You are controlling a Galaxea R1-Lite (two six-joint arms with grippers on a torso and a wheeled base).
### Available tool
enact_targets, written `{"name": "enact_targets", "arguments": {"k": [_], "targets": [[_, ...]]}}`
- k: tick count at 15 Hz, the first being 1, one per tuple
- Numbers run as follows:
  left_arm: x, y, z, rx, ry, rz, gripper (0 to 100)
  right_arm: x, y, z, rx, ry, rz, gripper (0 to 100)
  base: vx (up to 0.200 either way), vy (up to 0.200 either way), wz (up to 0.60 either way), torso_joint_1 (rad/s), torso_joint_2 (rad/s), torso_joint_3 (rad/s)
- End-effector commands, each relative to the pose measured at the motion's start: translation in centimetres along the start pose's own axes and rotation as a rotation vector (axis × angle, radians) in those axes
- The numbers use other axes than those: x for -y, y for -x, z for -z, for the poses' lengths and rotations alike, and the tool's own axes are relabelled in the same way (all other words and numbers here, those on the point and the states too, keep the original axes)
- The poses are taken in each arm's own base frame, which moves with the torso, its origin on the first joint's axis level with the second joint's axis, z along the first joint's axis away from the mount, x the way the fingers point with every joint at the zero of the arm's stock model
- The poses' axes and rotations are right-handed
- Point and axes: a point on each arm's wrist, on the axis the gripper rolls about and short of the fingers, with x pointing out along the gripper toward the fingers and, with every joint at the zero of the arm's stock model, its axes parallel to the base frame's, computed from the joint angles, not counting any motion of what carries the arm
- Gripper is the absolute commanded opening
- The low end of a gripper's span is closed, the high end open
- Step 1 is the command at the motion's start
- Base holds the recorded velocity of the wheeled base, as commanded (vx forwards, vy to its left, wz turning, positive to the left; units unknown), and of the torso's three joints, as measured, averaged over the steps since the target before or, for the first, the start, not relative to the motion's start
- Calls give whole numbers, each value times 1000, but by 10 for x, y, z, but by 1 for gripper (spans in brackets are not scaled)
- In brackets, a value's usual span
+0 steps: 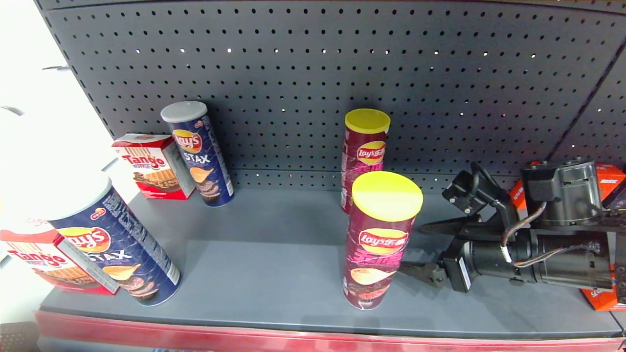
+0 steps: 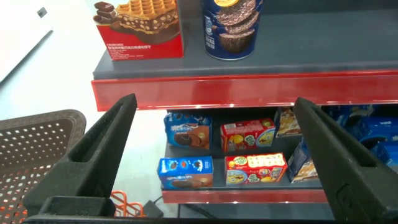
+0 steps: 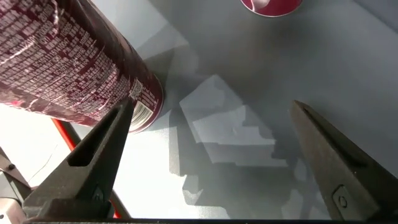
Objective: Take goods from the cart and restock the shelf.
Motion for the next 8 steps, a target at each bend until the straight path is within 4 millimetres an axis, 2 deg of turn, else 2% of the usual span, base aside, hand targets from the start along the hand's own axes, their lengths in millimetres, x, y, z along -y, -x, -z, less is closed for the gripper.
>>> {"name": "enact_targets", "arguments": {"k": [1,3,4,5,7,8], "targets": [[0,0,0,-1,-1,0,100,12,14,-4,37,-15,59,100,0,0,0,0,0,0],[0,0,0,-1,-2,0,100,34,47,-10,136,-46,196,100,0,0,0,0,0,0],[0,0,0,-1,-2,0,100,42,70,-12,187,-70,275,100,0,0,0,0,0,0],[0,0,0,-1,-2,-1,100,44,110,-9,259,-104,391,100,0,0,0,0,0,0],[0,0,0,-1,-2,2,100,23,168,12,351,-107,575,100,0,0,0,0,0,0],[0,0,0,-1,-2,3,100,6,187,26,381,-100,656,100,0,0,0,0,0,0]]}}
